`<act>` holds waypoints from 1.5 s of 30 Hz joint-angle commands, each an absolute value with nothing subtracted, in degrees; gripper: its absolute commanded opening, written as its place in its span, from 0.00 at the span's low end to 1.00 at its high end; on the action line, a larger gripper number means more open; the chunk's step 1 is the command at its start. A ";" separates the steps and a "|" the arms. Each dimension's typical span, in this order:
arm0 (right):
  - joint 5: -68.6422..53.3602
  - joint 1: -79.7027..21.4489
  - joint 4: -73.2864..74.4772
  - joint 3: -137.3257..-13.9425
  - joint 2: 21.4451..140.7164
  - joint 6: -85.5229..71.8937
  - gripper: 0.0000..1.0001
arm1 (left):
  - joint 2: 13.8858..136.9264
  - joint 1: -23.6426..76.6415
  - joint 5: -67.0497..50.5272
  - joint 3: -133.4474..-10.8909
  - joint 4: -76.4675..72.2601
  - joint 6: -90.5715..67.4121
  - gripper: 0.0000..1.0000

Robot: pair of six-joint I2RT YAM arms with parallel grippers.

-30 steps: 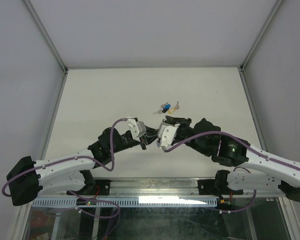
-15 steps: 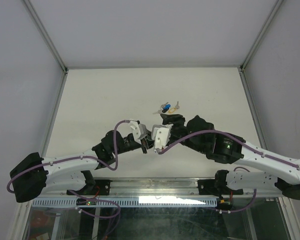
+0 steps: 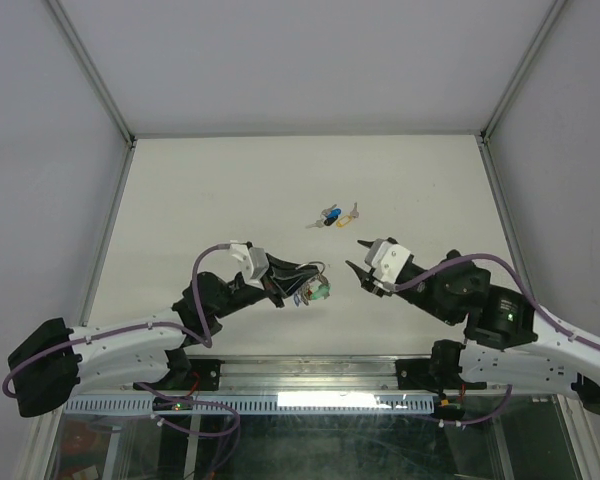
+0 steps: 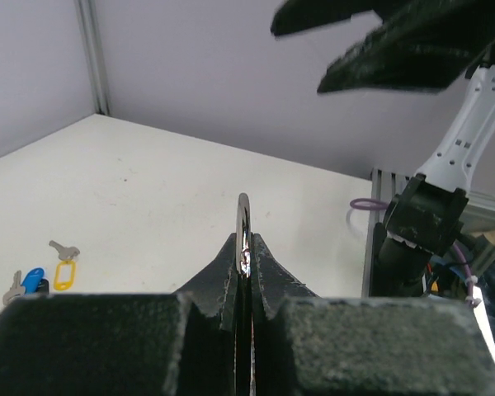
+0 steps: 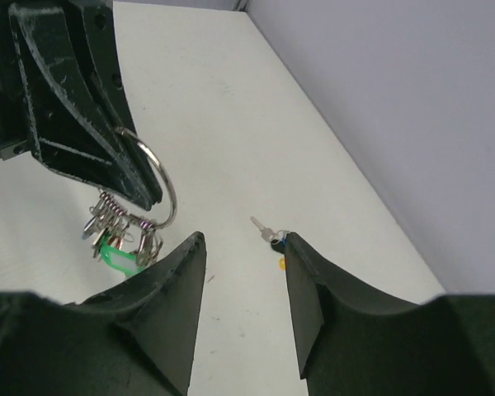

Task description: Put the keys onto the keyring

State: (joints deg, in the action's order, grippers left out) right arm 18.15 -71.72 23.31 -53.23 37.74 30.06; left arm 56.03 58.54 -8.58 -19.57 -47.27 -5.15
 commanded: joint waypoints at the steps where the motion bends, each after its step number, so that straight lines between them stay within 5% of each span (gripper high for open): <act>1: 17.04 -71.72 21.22 -48.66 36.82 17.49 0.45 | 52.88 58.80 -5.69 -20.37 -52.95 -8.51 0.00; 6: 12.04 -71.74 14.80 -42.64 35.35 10.76 0.43 | 50.80 58.82 -6.13 -23.30 -46.52 -8.45 0.00; 14: 2.49 -71.82 6.37 -36.07 37.20 7.49 0.18 | 47.24 58.80 -3.99 -27.10 -37.04 -6.82 0.00; 29: 4.46 -73.19 -29.39 -22.36 43.18 11.49 0.19 | 44.44 58.80 -4.38 -30.26 -33.00 -5.98 0.00; 45: 10.36 -73.22 -36.72 -19.84 46.77 13.96 0.26 | 43.05 58.81 -6.56 -31.20 -32.24 -5.55 0.00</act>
State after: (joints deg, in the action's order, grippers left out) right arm 7.07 -73.01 -30.52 -19.90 47.09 13.21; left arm 44.45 58.54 -5.02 -28.42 -29.30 -6.44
